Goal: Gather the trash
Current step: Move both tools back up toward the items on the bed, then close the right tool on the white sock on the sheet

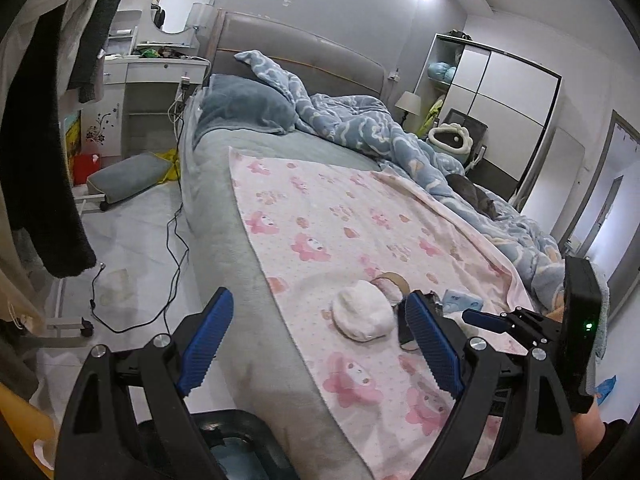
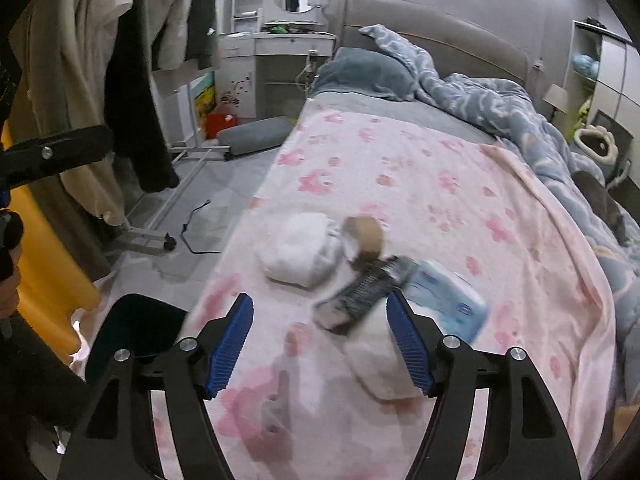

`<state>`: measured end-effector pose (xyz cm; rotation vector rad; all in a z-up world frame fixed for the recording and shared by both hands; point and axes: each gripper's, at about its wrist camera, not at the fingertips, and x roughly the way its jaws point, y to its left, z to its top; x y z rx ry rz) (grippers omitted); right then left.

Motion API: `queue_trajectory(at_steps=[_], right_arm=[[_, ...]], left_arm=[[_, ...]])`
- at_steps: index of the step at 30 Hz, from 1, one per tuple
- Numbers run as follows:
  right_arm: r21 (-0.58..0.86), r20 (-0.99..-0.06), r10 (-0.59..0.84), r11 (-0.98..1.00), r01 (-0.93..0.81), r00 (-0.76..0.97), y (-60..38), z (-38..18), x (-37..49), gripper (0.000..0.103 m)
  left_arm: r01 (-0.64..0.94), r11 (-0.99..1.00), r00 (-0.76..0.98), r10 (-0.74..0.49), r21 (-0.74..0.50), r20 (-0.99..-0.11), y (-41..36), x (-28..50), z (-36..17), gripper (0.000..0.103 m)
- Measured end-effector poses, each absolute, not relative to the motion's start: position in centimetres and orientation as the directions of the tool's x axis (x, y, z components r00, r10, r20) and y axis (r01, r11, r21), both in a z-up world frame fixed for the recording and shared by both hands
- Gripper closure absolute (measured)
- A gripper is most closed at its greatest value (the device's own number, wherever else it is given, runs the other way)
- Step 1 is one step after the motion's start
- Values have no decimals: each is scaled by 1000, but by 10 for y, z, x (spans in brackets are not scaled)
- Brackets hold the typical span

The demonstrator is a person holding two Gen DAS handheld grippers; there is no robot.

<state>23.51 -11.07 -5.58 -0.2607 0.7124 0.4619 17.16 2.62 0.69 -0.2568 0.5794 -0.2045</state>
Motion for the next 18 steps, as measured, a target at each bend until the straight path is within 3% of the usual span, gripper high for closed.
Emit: queue_trajectory(at_steps=[18], right_arm=[[-103, -714, 196, 920, -378, 672, -164, -82, 247, 33]], left_arm=[[185, 933, 773, -332, -308, -541, -21, 184, -7, 13]])
